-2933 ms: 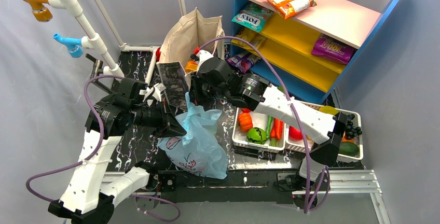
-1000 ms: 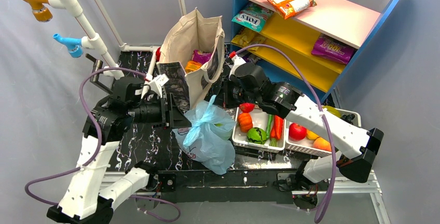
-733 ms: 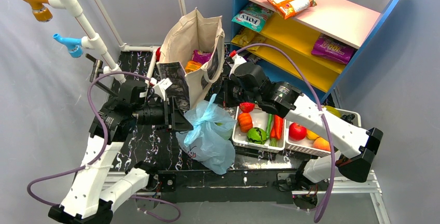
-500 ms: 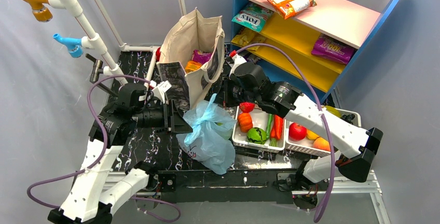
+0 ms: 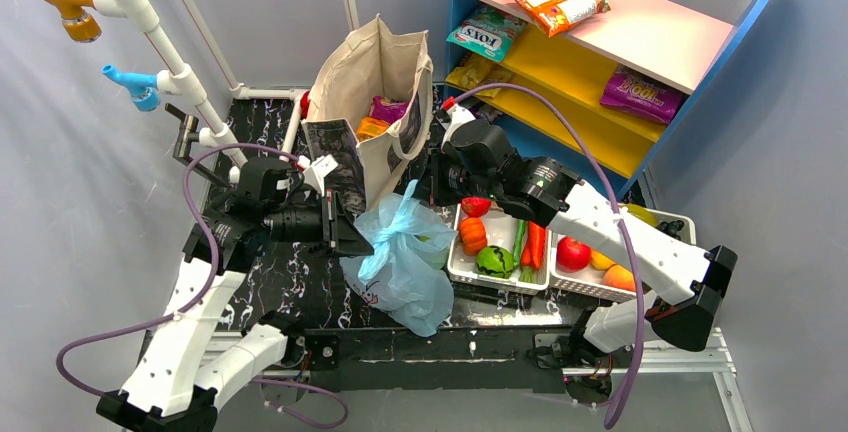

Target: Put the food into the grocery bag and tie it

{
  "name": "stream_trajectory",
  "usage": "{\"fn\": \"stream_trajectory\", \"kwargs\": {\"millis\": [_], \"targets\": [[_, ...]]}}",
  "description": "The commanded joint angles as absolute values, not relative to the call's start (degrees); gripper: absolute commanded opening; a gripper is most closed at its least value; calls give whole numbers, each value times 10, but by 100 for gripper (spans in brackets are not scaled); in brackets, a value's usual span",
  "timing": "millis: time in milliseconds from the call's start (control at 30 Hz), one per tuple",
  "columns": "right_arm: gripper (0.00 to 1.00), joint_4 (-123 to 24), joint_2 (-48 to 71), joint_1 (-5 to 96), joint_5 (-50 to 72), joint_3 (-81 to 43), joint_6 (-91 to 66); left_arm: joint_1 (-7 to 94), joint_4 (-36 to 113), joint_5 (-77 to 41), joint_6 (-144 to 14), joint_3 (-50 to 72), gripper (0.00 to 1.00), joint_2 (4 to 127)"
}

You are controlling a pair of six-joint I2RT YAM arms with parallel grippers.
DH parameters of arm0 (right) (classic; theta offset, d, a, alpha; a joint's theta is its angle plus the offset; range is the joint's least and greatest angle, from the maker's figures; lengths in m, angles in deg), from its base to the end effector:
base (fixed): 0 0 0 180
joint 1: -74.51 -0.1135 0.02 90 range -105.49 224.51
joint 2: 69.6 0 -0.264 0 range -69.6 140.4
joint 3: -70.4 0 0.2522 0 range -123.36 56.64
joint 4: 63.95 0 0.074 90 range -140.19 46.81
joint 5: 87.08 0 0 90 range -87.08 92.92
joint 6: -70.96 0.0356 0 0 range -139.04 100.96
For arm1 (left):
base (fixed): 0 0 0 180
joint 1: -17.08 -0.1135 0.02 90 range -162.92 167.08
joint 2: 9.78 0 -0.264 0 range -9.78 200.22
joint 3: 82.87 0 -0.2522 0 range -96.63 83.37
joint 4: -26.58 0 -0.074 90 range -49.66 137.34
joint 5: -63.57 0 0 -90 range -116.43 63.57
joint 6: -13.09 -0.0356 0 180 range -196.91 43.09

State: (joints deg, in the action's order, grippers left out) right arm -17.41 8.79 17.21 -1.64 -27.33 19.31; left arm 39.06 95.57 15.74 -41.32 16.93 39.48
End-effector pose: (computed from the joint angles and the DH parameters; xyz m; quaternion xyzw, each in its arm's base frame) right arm 0.1657 0.2528 0.4056 -0.1200 0.8447 0.3630 0.3747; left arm 0.1237 -0.0757 0.3813 0.0571 0.8516 -0.4802 0.2024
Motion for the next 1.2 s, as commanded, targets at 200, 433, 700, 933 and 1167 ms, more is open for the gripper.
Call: {"fn": "stream_trajectory", "kwargs": {"millis": [200,433,700,933,1167], "targets": [[1,-201,84,171,-41,-289,182,392,954,201,-385,196,39,371],[1,-204,84,172,-42,-288,183,392,944,205,-370,210,19,364],[1,-205,84,172,-45,-287,183,392,928,212,-361,203,0,373],[1,-195,70,181,-94,-276,191,392,1096,159,-450,84,0,413],[1,-161,26,253,-119,-223,231,392,1221,133,-504,58,0,386]]}}
